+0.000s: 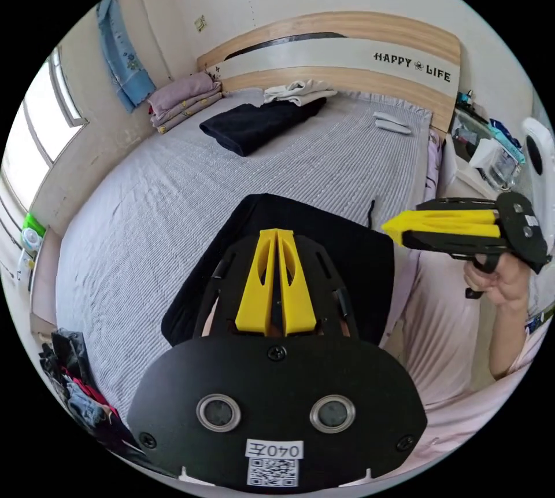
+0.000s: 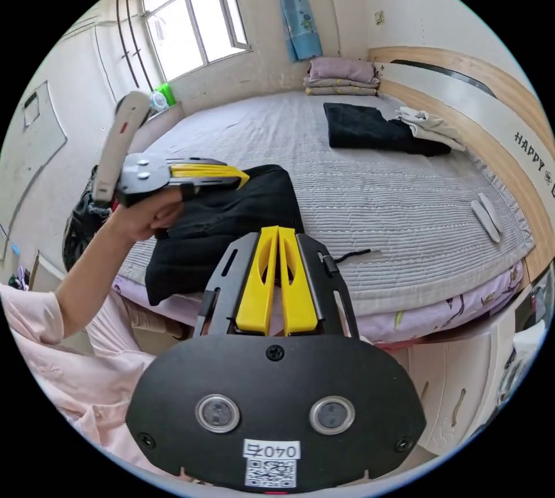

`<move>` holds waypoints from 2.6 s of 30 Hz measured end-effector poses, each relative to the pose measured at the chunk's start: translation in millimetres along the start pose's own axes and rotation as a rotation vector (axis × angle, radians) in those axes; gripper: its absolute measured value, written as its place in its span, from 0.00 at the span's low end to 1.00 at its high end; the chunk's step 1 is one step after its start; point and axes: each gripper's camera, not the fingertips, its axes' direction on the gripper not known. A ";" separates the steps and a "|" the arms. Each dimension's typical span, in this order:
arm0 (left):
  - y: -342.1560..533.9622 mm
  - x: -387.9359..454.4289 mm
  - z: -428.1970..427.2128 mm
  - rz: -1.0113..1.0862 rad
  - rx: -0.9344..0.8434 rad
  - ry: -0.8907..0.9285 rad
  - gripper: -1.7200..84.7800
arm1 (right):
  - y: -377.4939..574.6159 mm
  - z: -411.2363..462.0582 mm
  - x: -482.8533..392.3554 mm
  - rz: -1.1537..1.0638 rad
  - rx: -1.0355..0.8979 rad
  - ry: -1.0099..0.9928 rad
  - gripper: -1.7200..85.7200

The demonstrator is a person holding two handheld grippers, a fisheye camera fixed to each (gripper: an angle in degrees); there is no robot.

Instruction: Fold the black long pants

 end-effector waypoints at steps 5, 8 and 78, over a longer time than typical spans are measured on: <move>33.8 -19.3 37.2 -0.026 -0.138 -0.014 0.01 | -3.1 87.8 -8.8 -0.054 -0.229 0.162 0.01; 34.1 -55.0 46.7 -0.114 -0.143 0.091 0.01 | -9.6 101.1 -3.9 -0.075 -0.256 0.170 0.01; 165.9 -398.1 -205.6 -0.288 0.253 0.933 0.04 | -62.6 210.5 248.3 -0.250 -0.248 -1.082 0.12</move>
